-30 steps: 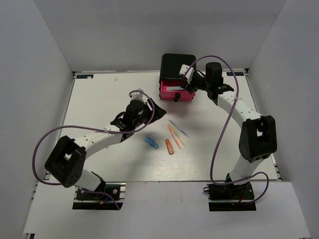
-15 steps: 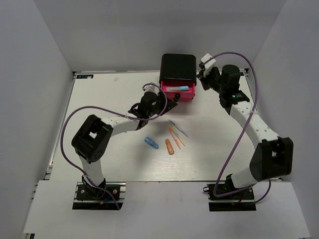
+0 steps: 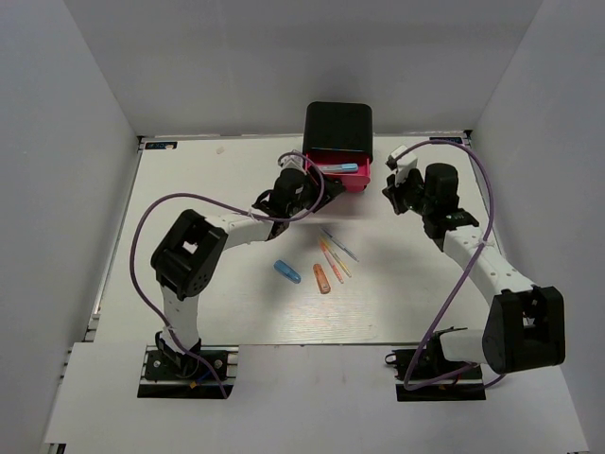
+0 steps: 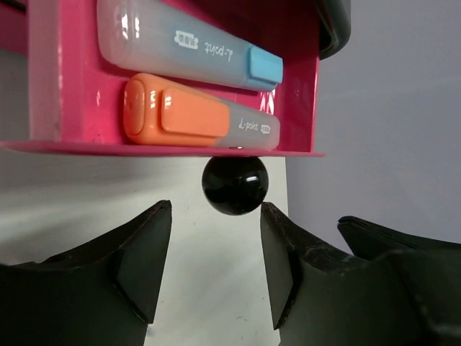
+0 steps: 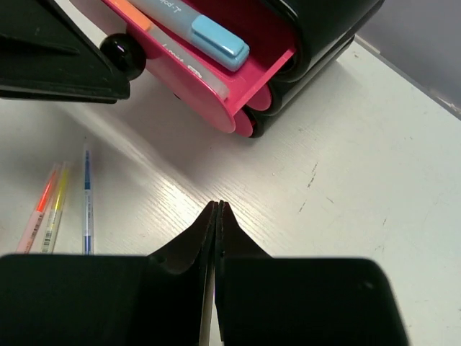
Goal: Sort the stationery into containers
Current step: Close the drawer in the storage box.
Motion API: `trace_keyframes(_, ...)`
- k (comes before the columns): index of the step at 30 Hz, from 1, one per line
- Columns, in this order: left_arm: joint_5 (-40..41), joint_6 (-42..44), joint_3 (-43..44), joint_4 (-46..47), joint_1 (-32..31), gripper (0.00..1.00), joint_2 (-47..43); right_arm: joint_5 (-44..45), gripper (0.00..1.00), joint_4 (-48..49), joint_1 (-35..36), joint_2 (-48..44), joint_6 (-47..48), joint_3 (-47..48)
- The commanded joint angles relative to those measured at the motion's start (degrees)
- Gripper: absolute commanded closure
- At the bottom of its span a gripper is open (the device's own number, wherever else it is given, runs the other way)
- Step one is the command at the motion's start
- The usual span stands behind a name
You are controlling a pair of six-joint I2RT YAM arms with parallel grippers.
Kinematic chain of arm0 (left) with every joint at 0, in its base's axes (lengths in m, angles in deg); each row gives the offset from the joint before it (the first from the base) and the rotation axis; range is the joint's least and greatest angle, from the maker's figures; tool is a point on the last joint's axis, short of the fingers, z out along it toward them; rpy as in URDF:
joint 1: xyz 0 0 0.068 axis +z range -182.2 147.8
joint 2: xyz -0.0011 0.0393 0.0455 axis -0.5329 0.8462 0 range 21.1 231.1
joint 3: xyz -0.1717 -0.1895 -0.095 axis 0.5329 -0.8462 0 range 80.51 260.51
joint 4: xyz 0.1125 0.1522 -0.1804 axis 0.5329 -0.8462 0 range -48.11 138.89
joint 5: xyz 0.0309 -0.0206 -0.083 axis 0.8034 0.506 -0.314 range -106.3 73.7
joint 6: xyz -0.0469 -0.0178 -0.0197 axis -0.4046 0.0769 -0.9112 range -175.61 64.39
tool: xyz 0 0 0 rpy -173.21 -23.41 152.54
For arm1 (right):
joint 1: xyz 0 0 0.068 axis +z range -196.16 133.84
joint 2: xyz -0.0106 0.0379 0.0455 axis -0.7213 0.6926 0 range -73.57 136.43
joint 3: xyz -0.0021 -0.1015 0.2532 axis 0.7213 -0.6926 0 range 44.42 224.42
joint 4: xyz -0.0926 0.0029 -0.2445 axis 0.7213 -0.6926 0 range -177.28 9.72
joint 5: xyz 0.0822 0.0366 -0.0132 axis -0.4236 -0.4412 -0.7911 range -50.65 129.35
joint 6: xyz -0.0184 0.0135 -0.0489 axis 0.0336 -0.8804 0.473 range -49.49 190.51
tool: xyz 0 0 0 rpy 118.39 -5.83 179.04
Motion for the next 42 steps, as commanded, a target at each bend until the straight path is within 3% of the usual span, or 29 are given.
trace_keyframes(1, -0.93, -0.32, 2.53, 1.98, 0.23, 0.38, -0.11, -0.48, 0.98, 1.44, -0.39, -2.1, -0.54, -0.34)
trace_keyframes(19, 2.67, 0.74, 8.33, 1.36, 0.76, 0.54, 2.62, -0.65, 0.98, 1.09, -1.18, -4.12, -0.63, -3.59)
trace_keyframes(42, 8.12, 1.79, 23.88, -6.37, 0.76, 0.52, 10.88, -0.39, 0.98, 0.74, -2.76, -7.37, -2.04, -7.55)
